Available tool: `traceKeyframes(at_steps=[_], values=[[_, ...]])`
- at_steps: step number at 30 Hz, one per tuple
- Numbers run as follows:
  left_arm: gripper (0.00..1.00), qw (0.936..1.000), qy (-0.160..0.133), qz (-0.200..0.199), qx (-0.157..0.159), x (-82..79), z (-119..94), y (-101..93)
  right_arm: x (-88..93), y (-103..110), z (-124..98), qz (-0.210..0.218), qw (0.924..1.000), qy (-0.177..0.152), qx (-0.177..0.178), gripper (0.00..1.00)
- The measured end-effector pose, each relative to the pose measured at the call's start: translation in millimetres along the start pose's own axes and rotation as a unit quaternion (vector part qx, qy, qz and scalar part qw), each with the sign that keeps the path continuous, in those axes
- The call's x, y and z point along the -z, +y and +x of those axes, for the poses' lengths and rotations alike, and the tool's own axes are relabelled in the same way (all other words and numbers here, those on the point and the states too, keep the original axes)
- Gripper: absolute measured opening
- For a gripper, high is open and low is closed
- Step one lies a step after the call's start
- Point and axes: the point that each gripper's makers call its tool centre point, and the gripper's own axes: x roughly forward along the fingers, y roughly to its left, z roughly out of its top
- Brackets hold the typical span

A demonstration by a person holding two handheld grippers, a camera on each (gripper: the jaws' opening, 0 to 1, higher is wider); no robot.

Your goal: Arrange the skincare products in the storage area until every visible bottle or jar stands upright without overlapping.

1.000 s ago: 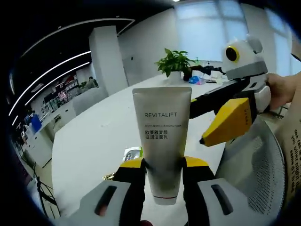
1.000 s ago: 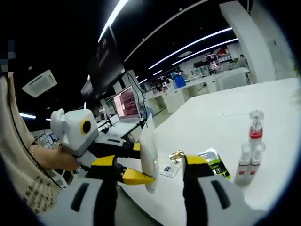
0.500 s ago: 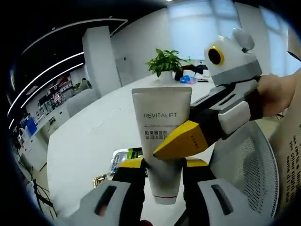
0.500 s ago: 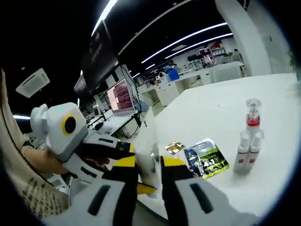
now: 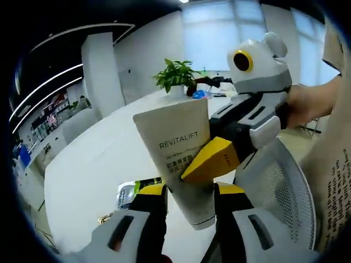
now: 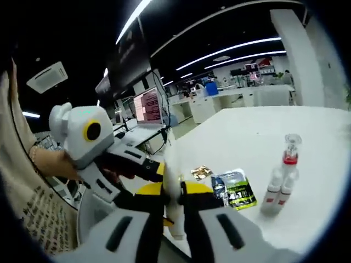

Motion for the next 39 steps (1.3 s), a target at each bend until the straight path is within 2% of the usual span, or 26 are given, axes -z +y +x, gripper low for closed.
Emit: traceKeyframes(at_steps=[5,7,8,11,18,25,28,34,39], values=[[0.30,0.9976,0.006,0.028,0.063,-4.3,-0.4,-16.6,-1.6,14.1,-9.2,-0.053,0.9964,0.021,-0.063,0.11],[0.30,0.9950,0.023,0.056,0.080,0.4,-1.4,-20.5,-3.1,17.4,-11.1,-0.059,0.9950,0.025,-0.076,0.11],[0.30,0.9932,0.029,0.069,0.089,2.8,-1.7,-23.9,-3.6,22.2,-11.9,-0.067,0.9928,0.027,-0.095,0.10],[0.28,0.9901,0.034,0.074,0.114,6.8,-3.0,-31.5,-4.0,33.9,-11.7,-0.091,0.9869,0.039,-0.127,0.10],[0.21,0.9887,0.029,0.049,0.139,9.2,-9.9,-33.7,-1.5,43.9,-11.4,-0.117,0.9770,0.047,-0.172,0.11],[0.16,0.9882,0.028,0.040,0.145,7.2,-13.5,-36.6,-2.3,51.8,-13.0,-0.143,0.9657,0.043,-0.212,0.11],[0.15,0.9883,0.034,0.045,0.142,7.3,-12.3,-34.8,-2.6,51.6,-11.8,-0.149,0.9640,0.044,-0.216,0.12],[0.13,0.9924,0.028,0.052,0.108,1.7,-5.7,-19.8,-10.6,38.7,-6.1,-0.143,0.9696,0.032,-0.195,0.16],[0.12,0.9939,0.019,0.043,0.100,-4.2,1.1,-8.4,-18.3,25.9,-2.0,-0.135,0.9746,0.025,-0.177,0.20]])
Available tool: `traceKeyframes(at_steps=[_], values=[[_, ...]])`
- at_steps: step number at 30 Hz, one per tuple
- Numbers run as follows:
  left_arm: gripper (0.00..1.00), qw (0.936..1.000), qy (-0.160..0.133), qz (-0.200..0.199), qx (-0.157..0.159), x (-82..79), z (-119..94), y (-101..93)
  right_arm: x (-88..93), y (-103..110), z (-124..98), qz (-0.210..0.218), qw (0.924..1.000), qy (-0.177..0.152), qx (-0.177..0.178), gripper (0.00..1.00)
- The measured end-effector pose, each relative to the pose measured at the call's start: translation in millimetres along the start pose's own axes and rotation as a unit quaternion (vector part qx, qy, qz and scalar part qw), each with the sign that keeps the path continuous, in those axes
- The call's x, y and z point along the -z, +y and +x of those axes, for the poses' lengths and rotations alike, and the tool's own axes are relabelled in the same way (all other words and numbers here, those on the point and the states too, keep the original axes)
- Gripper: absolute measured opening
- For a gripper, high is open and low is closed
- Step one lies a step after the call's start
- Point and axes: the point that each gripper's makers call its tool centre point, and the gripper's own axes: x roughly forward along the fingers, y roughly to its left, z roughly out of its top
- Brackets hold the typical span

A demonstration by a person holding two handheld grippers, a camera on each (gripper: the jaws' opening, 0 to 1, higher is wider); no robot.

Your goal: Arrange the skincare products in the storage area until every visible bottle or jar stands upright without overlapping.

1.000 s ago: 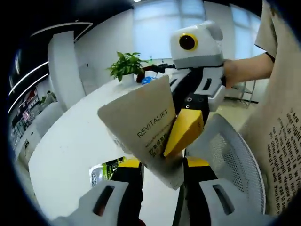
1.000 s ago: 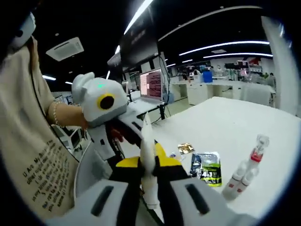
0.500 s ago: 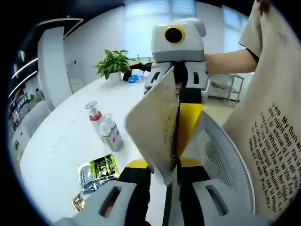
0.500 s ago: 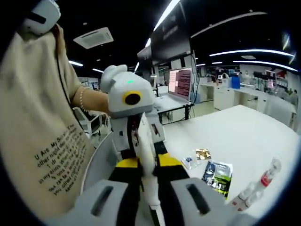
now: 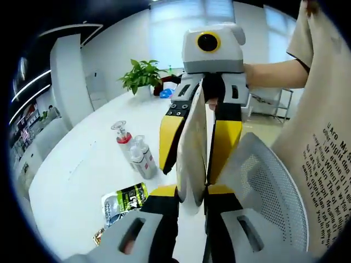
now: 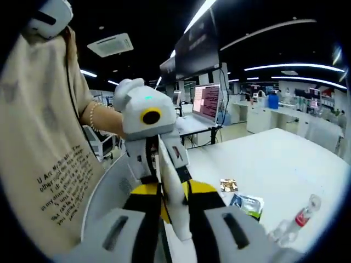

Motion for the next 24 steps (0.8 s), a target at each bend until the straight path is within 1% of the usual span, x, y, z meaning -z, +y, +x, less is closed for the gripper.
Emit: traceKeyframes(at_steps=[4,10,12,13,17,22,24], values=[[0.12,1.0000,-0.001,-0.002,-0.007,-0.7,3.5,13.5,0.3,-10.9,-5.2,0.019,0.9995,-0.011,0.022,0.30],[0.12,0.9999,-0.001,-0.008,-0.012,0.9,9.1,28.8,5.7,-19.8,-14.0,0.042,0.9978,-0.023,0.044,0.44],[0.12,0.9999,0.000,-0.007,-0.013,1.7,10.9,32.0,8.7,-24.2,-17.1,0.050,0.9966,-0.029,0.058,0.49],[0.13,0.9999,0.001,-0.006,-0.013,2.4,12.9,35.4,12.4,-27.8,-19.0,0.053,0.9956,-0.030,0.071,0.52],[0.12,0.9998,0.001,-0.017,-0.013,4.3,20.3,48.9,22.3,-36.9,-24.1,0.069,0.9925,-0.035,0.095,0.64],[0.13,0.9997,0.004,-0.020,-0.013,6.4,28.6,68.7,38.5,-46.4,-32.3,0.095,0.9869,-0.039,0.124,0.70],[0.13,0.9997,0.004,-0.022,-0.013,7.2,32.0,79.1,45.9,-49.0,-34.9,0.106,0.9844,-0.036,0.136,0.73]])
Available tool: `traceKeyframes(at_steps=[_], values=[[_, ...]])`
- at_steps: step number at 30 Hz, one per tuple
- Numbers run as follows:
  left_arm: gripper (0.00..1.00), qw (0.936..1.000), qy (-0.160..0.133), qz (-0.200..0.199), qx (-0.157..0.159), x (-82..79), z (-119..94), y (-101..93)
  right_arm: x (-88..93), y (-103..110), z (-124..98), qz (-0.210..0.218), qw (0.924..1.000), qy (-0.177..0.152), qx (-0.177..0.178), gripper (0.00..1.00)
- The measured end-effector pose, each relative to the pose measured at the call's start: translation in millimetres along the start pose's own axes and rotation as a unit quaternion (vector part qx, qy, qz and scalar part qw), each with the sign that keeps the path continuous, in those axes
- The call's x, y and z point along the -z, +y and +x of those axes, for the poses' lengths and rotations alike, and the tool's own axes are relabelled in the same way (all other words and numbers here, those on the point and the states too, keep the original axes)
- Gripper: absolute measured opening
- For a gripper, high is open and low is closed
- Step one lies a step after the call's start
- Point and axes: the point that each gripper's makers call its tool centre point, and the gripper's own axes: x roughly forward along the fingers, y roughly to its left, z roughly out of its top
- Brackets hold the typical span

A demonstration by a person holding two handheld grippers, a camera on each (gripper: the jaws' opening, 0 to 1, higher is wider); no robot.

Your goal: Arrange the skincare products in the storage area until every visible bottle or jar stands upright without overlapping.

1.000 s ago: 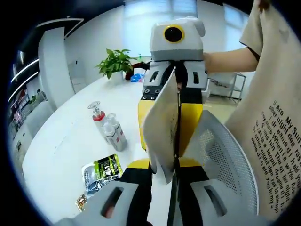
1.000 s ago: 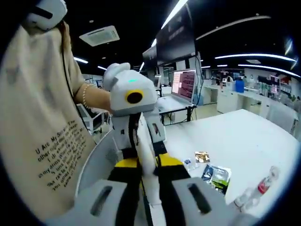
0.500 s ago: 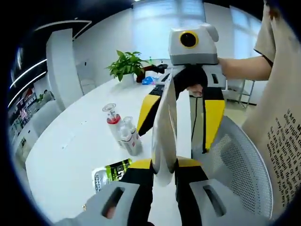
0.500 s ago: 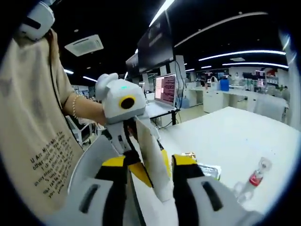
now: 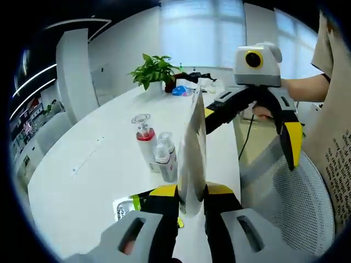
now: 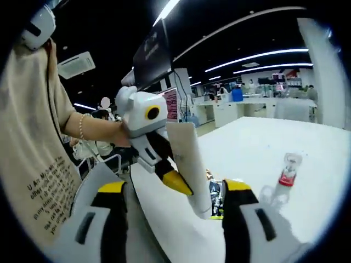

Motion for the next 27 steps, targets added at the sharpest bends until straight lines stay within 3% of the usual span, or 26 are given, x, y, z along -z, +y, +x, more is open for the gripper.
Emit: traceKeyframes(at_steps=[6,11,20,27], values=[[0.13,0.9999,0.002,-0.004,-0.010,0.5,11.3,32.8,14.6,-17.3,-9.3,0.022,0.9989,0.009,0.039,0.87],[0.13,0.9998,0.005,-0.013,-0.015,2.7,24.7,53.6,25.9,-29.6,-19.8,0.047,0.9962,0.006,0.073,0.92],[0.13,0.9998,0.007,-0.009,-0.017,-5.0,62.7,91.6,42.7,-34.9,-28.4,0.081,0.9911,0.015,0.104,0.92],[0.13,0.9999,0.007,-0.009,-0.003,-6.1,90.0,103.1,51.7,-39.5,-32.6,0.096,0.9877,0.022,0.121,0.95]])
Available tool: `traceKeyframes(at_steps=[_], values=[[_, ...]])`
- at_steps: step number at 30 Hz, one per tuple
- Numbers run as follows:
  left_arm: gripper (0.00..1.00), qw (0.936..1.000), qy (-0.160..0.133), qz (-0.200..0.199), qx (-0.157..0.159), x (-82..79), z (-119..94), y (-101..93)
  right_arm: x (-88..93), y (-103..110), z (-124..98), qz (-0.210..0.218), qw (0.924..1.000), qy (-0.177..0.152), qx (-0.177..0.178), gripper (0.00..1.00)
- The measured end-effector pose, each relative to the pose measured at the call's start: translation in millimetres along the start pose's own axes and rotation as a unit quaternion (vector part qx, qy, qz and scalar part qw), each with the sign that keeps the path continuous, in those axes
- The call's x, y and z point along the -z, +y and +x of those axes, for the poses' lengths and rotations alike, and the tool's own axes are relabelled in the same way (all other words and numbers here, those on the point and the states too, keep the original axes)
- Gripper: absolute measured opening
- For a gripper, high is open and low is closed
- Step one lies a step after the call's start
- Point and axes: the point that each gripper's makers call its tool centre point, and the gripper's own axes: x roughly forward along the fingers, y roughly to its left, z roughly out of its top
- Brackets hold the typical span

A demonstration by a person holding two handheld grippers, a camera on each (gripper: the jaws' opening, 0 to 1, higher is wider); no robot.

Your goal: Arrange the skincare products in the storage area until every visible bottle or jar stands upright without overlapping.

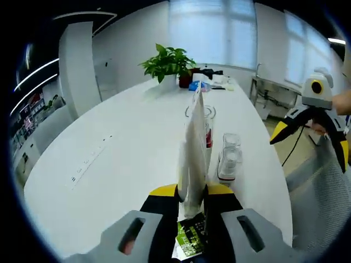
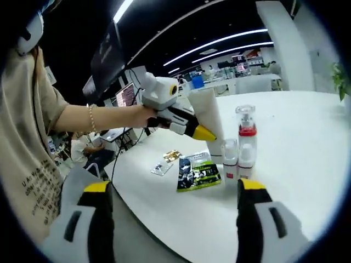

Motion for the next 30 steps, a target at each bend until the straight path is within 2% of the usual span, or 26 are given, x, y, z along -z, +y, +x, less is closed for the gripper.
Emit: traceKeyframes(at_steps=[10,11,16,30], values=[[0.13,0.9997,0.011,0.004,0.022,9.7,24.7,-5.5,2.0,-5.4,0.8,0.012,0.9998,-0.003,0.012,0.95],[0.13,0.9997,0.002,-0.007,0.023,6.6,22.8,-4.8,2.0,-5.7,0.8,0.012,0.9998,-0.003,0.013,0.95],[0.13,0.9997,-0.003,-0.010,0.023,3.7,24.4,-5.5,2.5,-6.3,0.2,0.014,0.9998,-0.003,0.015,0.95],[0.15,0.9995,-0.002,-0.016,0.028,2.2,25.0,-8.9,2.8,-6.8,-1.6,0.018,0.9997,-0.006,0.017,0.95]])
